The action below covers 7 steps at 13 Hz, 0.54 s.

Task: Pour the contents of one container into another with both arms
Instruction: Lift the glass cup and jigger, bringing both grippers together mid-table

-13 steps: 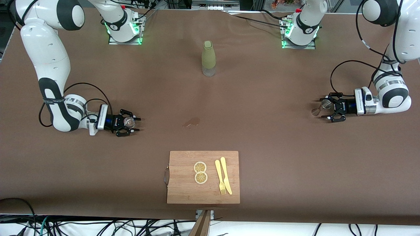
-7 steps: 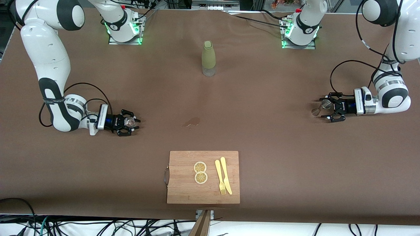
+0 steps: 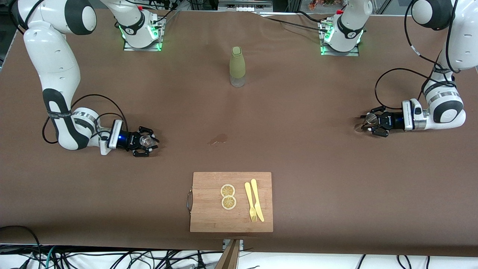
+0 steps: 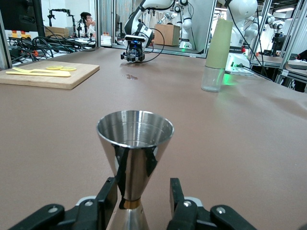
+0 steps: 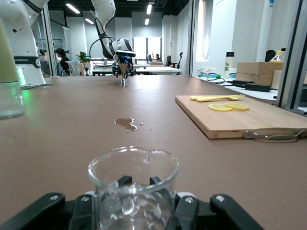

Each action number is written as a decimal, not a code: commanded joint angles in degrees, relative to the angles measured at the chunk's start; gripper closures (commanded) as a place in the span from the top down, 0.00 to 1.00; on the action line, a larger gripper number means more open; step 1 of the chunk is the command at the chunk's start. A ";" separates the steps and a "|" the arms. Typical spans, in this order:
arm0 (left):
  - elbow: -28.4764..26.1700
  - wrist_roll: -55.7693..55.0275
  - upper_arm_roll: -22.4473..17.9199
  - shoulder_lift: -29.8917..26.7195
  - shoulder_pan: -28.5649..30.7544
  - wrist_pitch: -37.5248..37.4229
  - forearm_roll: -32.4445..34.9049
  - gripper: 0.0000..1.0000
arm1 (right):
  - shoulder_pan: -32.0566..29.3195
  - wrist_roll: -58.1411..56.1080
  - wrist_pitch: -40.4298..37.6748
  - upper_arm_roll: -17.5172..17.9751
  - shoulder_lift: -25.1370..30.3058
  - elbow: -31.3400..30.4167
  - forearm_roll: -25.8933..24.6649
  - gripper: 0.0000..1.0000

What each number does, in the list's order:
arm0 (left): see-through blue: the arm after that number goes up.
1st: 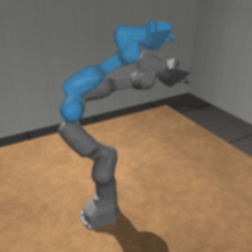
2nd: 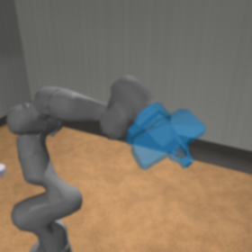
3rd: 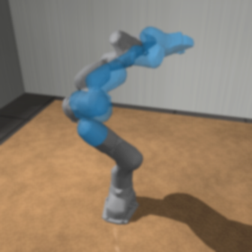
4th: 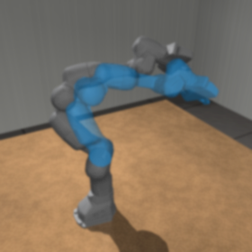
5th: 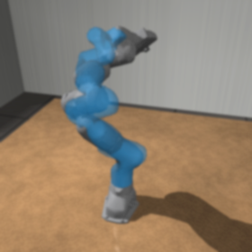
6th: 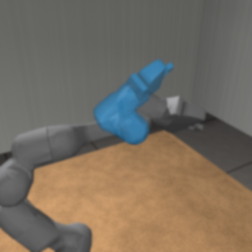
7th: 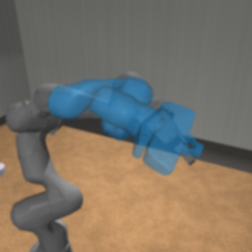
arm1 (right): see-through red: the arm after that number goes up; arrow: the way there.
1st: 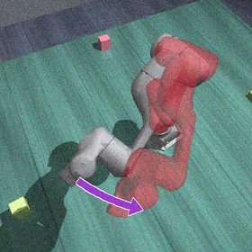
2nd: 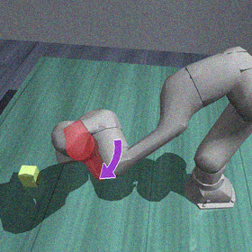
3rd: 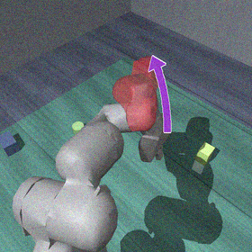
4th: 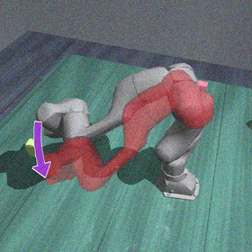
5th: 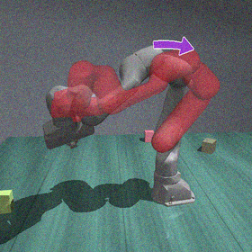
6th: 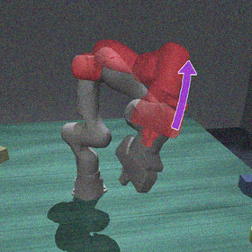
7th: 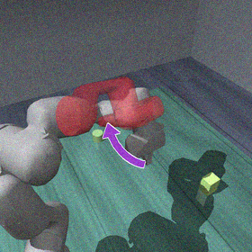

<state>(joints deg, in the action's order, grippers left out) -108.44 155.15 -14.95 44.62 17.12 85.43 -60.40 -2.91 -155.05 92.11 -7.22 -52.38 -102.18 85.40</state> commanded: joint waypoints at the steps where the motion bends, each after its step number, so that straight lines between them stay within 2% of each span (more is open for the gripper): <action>1: -1.33 3.49 -0.70 -0.50 -0.60 -0.43 -1.56 0.19 | -0.25 1.14 -0.88 1.41 0.17 -0.04 1.43 0.27; 2: -1.33 3.40 -0.70 -0.50 -0.60 -0.44 -1.56 0.05 | -0.25 2.64 -0.79 1.94 0.61 0.05 1.43 0.27; 3: -1.33 3.40 -0.70 -0.33 -0.68 -0.44 -1.56 0.00 | -0.25 4.13 -0.44 2.73 1.48 0.05 1.43 0.27; 7: -1.25 2.70 -0.26 -0.33 -1.64 -0.08 -4.81 0.00 | 0.45 8.88 3.15 4.93 5.00 0.05 1.35 0.27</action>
<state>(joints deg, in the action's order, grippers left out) -108.54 155.21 -14.88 44.66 17.05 85.23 -62.16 -2.69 -148.84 93.11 -3.36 -50.41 -101.12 86.19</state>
